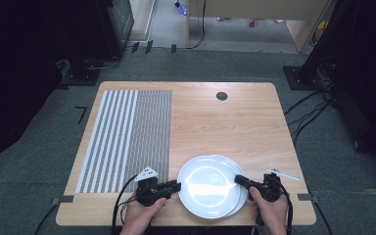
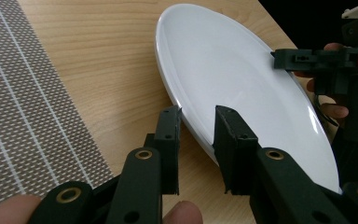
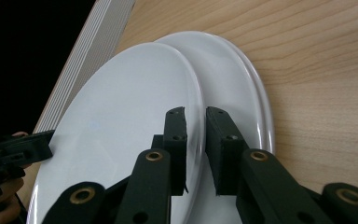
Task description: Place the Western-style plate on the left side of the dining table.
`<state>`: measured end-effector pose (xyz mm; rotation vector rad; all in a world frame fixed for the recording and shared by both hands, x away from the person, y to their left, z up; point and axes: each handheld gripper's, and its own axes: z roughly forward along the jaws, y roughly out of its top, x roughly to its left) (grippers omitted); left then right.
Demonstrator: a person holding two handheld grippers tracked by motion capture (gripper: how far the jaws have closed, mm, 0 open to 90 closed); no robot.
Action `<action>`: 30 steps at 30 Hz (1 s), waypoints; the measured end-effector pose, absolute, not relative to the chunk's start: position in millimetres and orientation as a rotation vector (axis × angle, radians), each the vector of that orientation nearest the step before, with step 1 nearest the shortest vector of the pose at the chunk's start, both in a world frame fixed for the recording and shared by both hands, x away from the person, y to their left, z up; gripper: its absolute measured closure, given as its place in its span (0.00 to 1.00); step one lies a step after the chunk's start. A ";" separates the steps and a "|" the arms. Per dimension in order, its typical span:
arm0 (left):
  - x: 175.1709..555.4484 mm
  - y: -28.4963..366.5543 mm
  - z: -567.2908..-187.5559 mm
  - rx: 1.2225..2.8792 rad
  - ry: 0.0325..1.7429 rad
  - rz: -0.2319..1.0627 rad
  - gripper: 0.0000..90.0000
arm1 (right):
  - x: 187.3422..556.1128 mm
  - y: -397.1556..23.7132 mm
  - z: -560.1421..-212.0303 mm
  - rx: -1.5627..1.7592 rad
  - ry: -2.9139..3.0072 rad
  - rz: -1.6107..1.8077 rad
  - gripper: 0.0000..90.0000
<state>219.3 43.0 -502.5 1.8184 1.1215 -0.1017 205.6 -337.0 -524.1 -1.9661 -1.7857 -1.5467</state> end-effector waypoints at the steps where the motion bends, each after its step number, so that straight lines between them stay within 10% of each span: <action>1: 219.3 43.0 -502.5 1.818 1.122 -0.102 0.79 | 205.6 -337.0 -524.1 -1.966 -1.786 -1.547 0.88; 30: 218.0 37.4 -510.1 1.806 1.132 -0.153 0.76 | 200.9 -340.2 -519.9 -2.020 -1.513 -1.672 0.99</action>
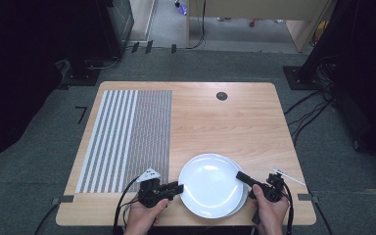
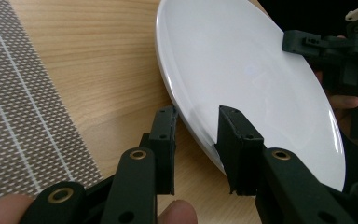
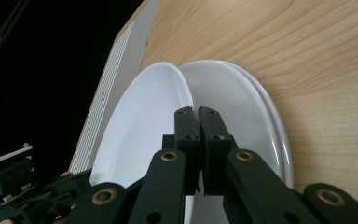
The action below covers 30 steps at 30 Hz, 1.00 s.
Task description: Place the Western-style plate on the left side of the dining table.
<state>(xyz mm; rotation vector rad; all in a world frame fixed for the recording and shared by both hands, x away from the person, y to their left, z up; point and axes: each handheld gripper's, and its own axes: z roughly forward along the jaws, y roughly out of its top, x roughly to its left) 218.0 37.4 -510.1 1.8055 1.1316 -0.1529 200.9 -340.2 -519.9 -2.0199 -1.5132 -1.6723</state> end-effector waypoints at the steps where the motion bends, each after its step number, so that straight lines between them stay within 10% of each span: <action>1: 217.8 36.2 -510.7 1.809 1.127 -0.159 0.76 | 200.7 -340.0 -519.6 -2.021 -1.514 -1.673 0.99; 30: 228.5 60.4 -493.9 1.662 1.189 -0.200 0.79 | 213.7 -315.1 -497.5 -1.960 -1.486 -1.728 0.99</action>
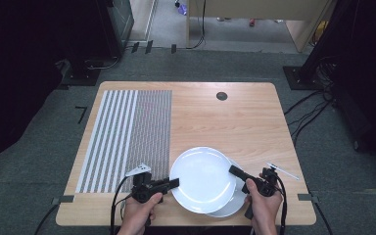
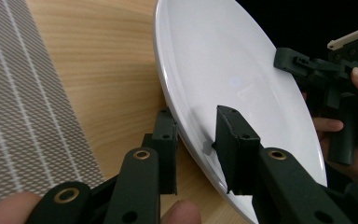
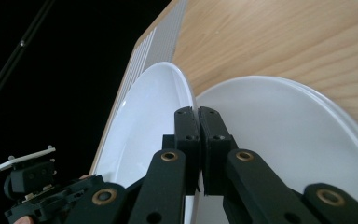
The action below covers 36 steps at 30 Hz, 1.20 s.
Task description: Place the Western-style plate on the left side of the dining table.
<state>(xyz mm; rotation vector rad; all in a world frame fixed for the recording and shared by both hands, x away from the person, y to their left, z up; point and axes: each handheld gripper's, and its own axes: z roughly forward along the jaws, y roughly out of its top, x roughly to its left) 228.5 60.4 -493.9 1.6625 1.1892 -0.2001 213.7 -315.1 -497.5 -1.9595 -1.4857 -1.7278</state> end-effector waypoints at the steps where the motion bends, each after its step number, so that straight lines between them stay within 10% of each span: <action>1: 229.2 63.1 -492.0 1.656 1.194 -0.194 0.79 | 216.0 -312.4 -496.1 -1.955 -1.485 -1.728 0.99; 36: 255.6 169.5 -460.1 1.475 1.340 0.131 0.73 | 312.3 -190.2 -463.9 -1.788 -1.458 -1.662 0.99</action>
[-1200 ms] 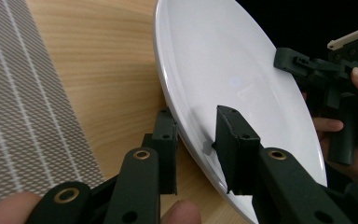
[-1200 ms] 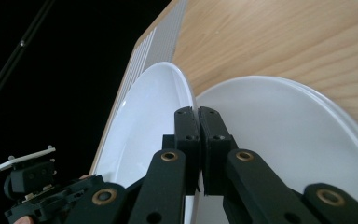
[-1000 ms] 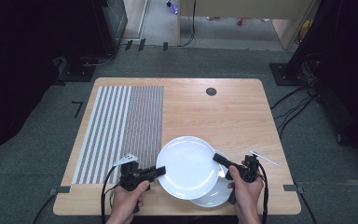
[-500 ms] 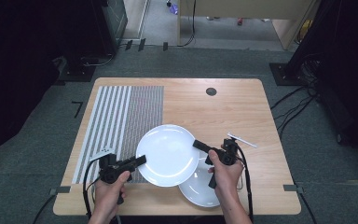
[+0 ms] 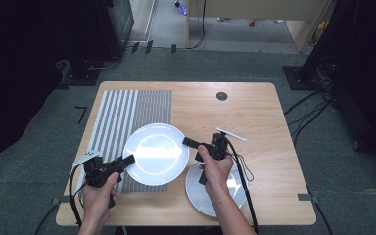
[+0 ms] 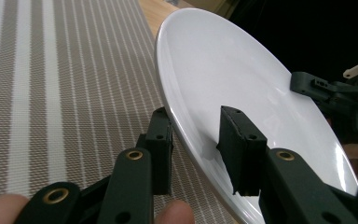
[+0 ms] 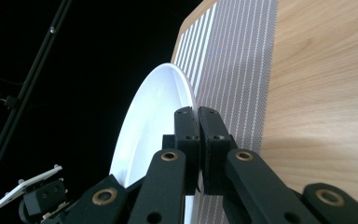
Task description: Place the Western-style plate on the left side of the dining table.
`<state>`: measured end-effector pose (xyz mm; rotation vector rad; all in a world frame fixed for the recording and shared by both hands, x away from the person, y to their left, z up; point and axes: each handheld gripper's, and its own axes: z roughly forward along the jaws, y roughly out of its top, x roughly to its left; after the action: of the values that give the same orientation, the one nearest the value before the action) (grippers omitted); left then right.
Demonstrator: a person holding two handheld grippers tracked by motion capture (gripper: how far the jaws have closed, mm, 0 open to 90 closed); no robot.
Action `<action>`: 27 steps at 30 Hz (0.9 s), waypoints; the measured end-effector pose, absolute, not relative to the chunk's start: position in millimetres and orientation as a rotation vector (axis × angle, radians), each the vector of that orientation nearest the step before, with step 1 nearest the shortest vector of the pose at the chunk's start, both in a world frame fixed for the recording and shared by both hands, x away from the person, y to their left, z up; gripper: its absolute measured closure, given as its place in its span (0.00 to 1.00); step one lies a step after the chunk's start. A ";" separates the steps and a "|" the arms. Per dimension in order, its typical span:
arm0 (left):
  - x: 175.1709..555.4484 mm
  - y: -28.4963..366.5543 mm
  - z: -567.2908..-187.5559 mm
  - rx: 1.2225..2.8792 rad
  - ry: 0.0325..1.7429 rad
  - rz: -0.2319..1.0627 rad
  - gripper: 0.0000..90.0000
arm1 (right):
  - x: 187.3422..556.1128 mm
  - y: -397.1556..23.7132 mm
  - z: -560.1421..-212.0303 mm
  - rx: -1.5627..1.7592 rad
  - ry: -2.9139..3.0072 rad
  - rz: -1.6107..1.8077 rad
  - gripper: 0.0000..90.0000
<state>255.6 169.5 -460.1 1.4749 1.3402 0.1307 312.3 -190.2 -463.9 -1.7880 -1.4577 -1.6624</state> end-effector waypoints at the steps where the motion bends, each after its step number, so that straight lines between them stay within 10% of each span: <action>1: 257.0 171.9 -461.6 1.468 1.348 0.133 0.73 | 315.0 -185.9 -464.1 -1.791 -1.463 -1.655 0.99; 27: 290.9 208.6 -492.0 1.418 1.525 0.286 0.59 | 370.0 -117.6 -493.0 -1.850 -1.465 -1.576 0.99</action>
<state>290.9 208.6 -492.0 1.4177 1.5253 0.2860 370.0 -117.6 -493.0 -1.8504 -1.4650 -1.5757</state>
